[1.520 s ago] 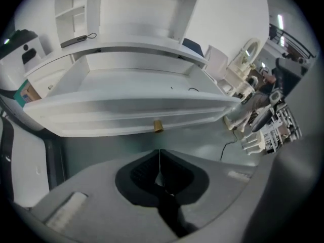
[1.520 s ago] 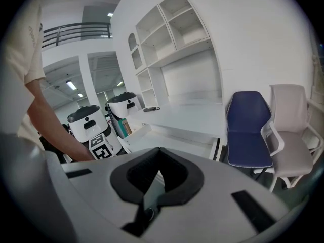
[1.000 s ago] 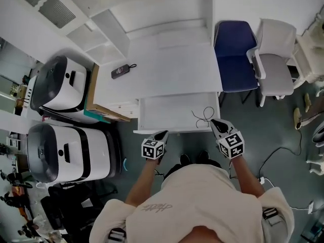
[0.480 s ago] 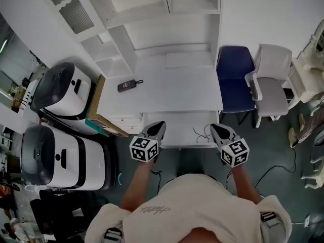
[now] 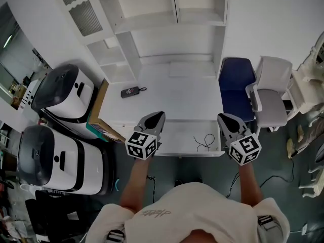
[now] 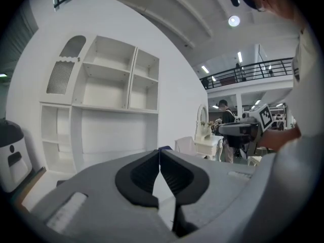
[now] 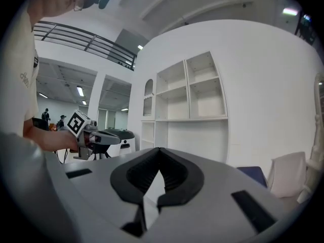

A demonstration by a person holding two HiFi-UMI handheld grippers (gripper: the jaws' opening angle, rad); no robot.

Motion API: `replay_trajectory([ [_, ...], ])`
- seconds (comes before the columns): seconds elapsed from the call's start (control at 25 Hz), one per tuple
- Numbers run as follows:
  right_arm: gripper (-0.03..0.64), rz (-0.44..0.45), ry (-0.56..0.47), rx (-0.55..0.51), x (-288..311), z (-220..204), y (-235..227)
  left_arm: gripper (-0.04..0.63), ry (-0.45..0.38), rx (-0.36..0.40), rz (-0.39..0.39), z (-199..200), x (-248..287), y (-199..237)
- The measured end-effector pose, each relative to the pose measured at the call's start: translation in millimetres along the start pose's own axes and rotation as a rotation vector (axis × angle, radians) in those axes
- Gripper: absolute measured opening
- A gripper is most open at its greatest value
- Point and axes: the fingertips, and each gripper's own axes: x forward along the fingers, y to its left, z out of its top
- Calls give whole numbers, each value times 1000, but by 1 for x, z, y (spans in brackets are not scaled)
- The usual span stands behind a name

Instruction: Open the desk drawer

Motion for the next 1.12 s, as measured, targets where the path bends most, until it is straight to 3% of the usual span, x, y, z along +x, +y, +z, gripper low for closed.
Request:
replay_trajectory([
  [0.16, 2, -20, -36, 3, 0, 12, 3, 17, -93, 10, 1, 34, -10, -5],
  [0.32, 2, -20, -26, 13, -4, 7, 12, 17, -116, 11, 9, 41, -19, -10],
  [0.8, 2, -6, -21, 60, -4, -7, 27, 17, -66, -4, 4, 22, -29, -13],
  [1.12, 2, 22, 2, 33, -7, -12, 36, 17, -51, -42, -10, 8, -35, -20],
])
